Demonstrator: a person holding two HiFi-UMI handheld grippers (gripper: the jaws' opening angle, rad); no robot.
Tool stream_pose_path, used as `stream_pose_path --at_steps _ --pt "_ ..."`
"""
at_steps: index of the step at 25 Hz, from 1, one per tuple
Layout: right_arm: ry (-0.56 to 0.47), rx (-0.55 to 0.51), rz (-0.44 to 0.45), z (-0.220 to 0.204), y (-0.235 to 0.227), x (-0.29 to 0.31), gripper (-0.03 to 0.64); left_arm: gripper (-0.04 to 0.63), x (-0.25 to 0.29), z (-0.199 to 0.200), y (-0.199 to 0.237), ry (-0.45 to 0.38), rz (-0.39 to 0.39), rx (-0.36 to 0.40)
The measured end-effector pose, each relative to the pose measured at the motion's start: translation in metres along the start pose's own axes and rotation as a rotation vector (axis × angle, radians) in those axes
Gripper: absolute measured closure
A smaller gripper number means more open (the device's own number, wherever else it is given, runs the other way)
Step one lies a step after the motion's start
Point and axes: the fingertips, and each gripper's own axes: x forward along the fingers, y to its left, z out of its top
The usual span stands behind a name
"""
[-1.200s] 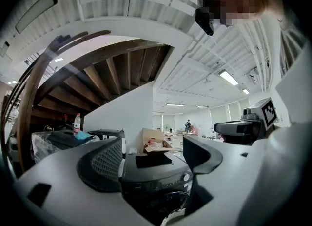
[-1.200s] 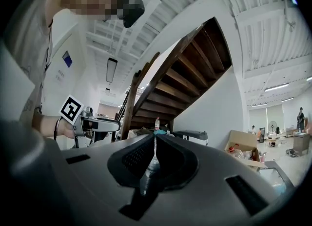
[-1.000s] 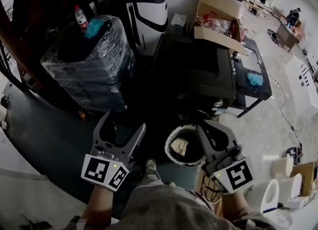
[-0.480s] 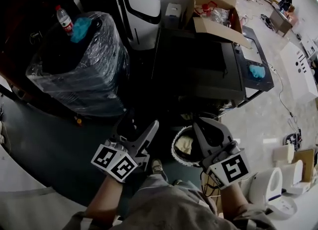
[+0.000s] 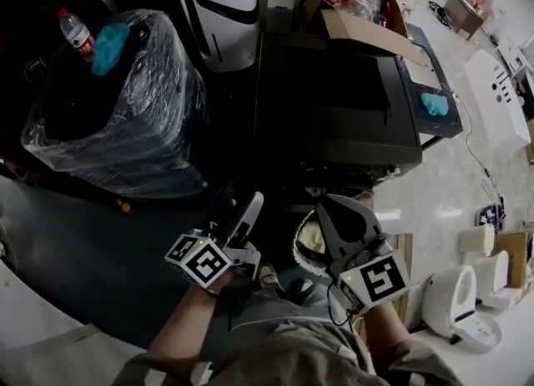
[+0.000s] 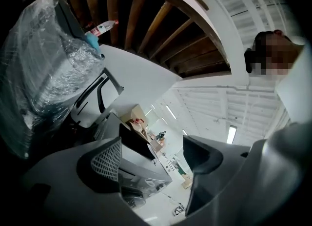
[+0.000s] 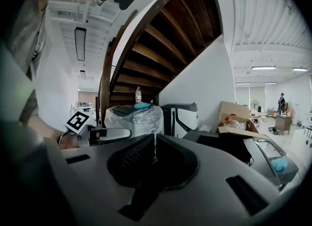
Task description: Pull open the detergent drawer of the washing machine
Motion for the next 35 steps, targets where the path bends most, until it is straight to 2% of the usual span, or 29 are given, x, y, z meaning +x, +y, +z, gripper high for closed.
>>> stream_pose_path --at_steps 10,15,22,27,30,33,35 --pt "0.052 0.035 0.001 -0.061 -0.029 0.046 0.578 0.197 0.048 -0.052 0.063 0.006 0.006 -0.117" --pt "0.034 0.079 0.001 -0.081 -0.042 0.066 0.578 0.196 0.069 -0.089 0.089 0.028 0.015 -0.161" --pt "0.071 0.082 0.018 -0.128 -0.058 0.086 0.578 0.176 0.089 -0.131 0.131 0.027 0.055 -0.287" --pt "0.093 0.077 0.023 -0.154 -0.07 0.092 0.578 0.166 0.105 -0.153 0.156 -0.003 0.04 -0.351" --pt "0.108 0.059 0.035 -0.165 -0.074 0.096 0.578 0.15 0.111 -0.159 0.165 -0.038 0.021 -0.433" --pt "0.09 0.09 0.019 -0.168 -0.078 0.101 0.578 0.143 0.118 -0.161 0.168 -0.063 0.01 -0.467" --pt "0.105 0.088 0.021 -0.176 -0.08 0.101 0.578 0.137 0.126 -0.164 0.168 -0.075 0.003 -0.524"
